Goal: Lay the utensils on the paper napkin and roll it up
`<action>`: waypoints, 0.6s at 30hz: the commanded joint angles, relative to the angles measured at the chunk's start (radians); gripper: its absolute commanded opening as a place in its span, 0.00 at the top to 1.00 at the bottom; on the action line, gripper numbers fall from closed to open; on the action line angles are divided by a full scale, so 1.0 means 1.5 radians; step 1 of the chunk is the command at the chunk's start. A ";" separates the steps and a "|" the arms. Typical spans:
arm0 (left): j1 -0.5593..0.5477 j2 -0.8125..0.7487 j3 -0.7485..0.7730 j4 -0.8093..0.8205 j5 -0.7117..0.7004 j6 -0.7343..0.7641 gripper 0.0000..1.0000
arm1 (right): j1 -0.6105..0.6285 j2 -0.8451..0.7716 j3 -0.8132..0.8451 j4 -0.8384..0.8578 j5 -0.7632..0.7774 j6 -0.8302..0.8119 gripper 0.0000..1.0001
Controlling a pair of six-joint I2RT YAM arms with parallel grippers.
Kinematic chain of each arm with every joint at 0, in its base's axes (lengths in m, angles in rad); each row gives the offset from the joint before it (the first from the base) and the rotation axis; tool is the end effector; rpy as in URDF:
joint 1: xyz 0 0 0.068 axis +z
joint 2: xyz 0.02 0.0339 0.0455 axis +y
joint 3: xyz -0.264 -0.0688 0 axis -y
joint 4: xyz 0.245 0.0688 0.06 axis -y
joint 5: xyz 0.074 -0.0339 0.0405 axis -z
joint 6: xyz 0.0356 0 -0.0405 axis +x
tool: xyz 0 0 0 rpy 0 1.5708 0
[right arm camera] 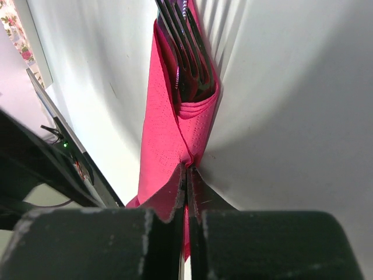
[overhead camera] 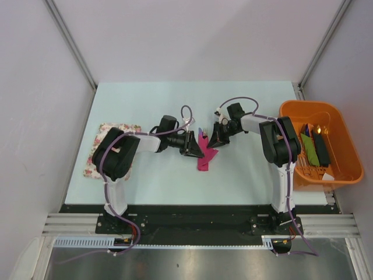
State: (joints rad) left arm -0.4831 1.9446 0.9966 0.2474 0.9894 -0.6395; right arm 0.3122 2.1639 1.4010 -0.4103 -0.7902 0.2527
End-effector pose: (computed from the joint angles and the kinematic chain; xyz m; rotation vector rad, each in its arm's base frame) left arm 0.3223 -0.2027 0.1350 0.4091 2.4196 -1.6759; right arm 0.3962 0.1544 0.1152 -0.3096 2.7145 1.2433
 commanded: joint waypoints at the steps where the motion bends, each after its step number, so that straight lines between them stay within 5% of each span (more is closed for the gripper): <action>1: -0.033 0.034 0.005 0.048 -0.008 -0.039 0.68 | -0.001 0.016 -0.011 0.021 0.039 -0.011 1.00; 7: -0.046 0.088 -0.006 0.053 -0.014 -0.025 0.74 | -0.003 0.016 -0.012 0.024 0.042 -0.014 1.00; 18: -0.048 0.129 -0.003 -0.092 -0.068 0.109 0.83 | -0.011 0.007 0.011 0.003 0.034 -0.009 0.99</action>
State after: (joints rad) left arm -0.5526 2.0861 1.0172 0.2417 0.9726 -0.5823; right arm 0.3061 2.1639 1.3964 -0.4030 -0.7952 0.2535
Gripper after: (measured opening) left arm 0.190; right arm 0.009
